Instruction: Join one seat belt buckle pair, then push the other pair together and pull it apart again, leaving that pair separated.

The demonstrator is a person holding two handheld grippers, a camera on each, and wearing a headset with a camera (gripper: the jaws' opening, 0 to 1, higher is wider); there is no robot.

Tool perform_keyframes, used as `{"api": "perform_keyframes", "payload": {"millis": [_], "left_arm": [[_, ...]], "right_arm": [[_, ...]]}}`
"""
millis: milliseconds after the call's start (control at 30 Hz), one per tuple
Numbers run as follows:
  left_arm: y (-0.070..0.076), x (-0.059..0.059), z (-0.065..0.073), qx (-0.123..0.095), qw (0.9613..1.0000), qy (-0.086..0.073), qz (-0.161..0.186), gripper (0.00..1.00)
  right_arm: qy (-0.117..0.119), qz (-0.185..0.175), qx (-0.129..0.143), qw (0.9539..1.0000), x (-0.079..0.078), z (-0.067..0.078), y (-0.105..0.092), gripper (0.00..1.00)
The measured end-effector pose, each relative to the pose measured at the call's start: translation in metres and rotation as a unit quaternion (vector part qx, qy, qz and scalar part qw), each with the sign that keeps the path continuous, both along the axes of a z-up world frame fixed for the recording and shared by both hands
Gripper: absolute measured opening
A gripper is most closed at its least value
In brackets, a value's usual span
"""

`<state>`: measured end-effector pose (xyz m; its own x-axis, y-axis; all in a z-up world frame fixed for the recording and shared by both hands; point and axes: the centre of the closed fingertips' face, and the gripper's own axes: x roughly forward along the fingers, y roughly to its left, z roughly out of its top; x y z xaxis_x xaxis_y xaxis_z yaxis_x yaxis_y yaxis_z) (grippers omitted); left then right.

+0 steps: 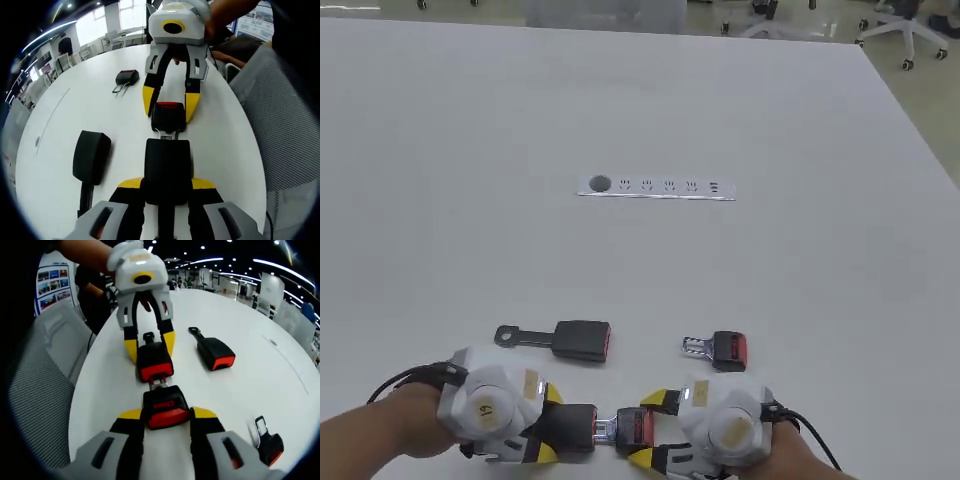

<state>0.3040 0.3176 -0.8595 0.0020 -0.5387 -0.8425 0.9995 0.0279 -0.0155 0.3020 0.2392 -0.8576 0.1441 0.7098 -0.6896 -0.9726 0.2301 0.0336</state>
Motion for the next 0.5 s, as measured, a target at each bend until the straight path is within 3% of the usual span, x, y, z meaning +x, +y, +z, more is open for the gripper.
{"api": "perform_keyframes", "payload": {"millis": [233,500], "left_arm": [[0.0,0.0,0.0,0.003,1.0,0.0,-0.001,0.34],[-0.001,0.001,0.0,0.007,1.0,0.0,-0.004,0.34]], "right_arm": [[0.006,-0.007,0.001,1.0,0.0,0.0,-0.001,0.35],[0.011,-0.015,-0.003,0.9998,0.001,-0.001,0.013,0.35]]}}
